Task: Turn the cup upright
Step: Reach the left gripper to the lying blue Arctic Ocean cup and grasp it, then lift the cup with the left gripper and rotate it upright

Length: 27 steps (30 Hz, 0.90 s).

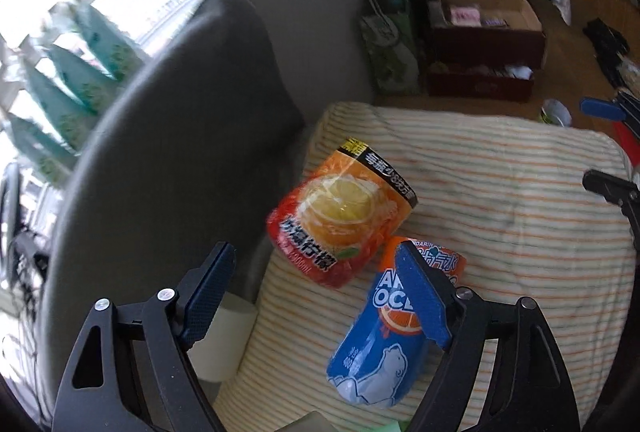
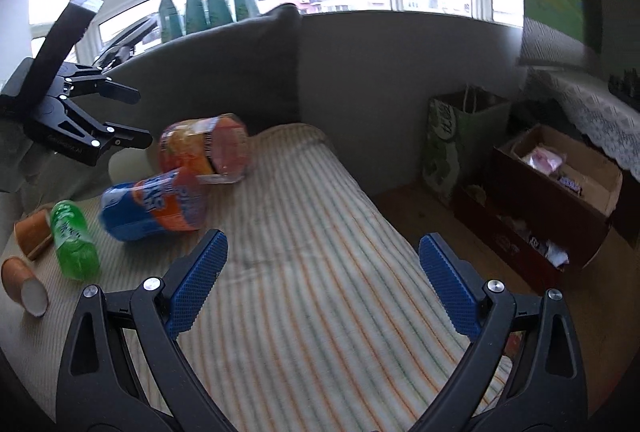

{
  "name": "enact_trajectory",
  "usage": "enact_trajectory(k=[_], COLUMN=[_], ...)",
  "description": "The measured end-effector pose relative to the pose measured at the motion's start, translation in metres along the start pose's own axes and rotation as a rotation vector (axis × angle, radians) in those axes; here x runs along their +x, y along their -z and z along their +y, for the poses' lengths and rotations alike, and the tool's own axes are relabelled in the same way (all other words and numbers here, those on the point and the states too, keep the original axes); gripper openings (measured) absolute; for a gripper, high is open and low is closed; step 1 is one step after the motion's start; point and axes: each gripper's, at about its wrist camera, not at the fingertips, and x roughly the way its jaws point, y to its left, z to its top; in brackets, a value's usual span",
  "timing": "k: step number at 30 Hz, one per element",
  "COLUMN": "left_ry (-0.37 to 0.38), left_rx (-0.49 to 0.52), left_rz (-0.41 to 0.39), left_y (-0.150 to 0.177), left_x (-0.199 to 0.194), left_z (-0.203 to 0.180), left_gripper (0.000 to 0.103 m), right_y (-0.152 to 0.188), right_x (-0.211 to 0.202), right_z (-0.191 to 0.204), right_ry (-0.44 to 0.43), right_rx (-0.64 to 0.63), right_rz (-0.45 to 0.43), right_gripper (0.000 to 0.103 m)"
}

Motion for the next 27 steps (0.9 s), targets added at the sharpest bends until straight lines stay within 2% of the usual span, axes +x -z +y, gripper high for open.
enact_trajectory(k=[6, 9, 12, 17, 24, 27], left_ry=[0.146, 0.220, 0.266, 0.292, 0.257, 0.248], left_rx=[0.002, -0.028, -0.036, 0.011, 0.084, 0.059], left_rz=[0.126, 0.184, 0.215, 0.266, 0.331, 0.339], left_y=[0.007, 0.012, 0.017, 0.019, 0.028, 0.029], left_x=[0.014, 0.024, 0.030, 0.040, 0.054, 0.056], left_z=[0.000, -0.002, -0.009, -0.028, -0.048, -0.044], left_gripper=[0.075, 0.075, 0.075, 0.075, 0.075, 0.066], right_y=[0.000, 0.000, 0.000, 0.001, 0.000, -0.001], right_x=[0.011, 0.014, 0.015, 0.015, 0.010, 0.008], right_z=[-0.009, -0.009, -0.009, -0.010, -0.012, -0.013], right_ry=[0.002, 0.005, 0.007, 0.011, 0.015, 0.013], right_rx=[0.043, 0.045, 0.042, 0.050, 0.058, 0.062], right_rz=[0.019, 0.019, 0.017, 0.014, 0.005, 0.004], right_gripper=[0.099, 0.099, 0.099, 0.099, 0.099, 0.099])
